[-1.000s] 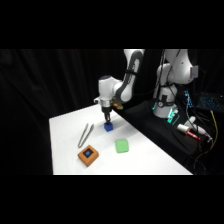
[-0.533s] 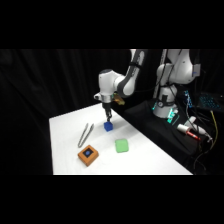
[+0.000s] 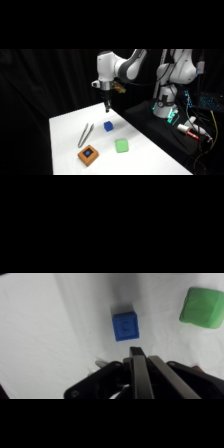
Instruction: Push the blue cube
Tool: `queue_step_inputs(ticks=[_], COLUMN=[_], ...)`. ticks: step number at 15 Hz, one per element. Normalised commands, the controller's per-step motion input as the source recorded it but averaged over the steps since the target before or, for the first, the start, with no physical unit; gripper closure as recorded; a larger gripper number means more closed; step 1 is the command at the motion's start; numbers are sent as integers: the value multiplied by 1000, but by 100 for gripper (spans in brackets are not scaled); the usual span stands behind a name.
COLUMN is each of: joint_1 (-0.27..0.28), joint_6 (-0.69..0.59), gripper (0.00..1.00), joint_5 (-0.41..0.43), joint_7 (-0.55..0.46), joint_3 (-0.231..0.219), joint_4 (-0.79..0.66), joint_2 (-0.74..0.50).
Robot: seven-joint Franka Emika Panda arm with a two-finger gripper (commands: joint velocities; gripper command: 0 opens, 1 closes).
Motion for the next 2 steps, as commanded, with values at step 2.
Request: queue_step_inputs(ticks=[2], joint_1=[7], joint_6=[-325], gripper=[96], joint_5=[-168], joint_7=[158], joint_3=[75], joint_4=[116], joint_2=[-284])
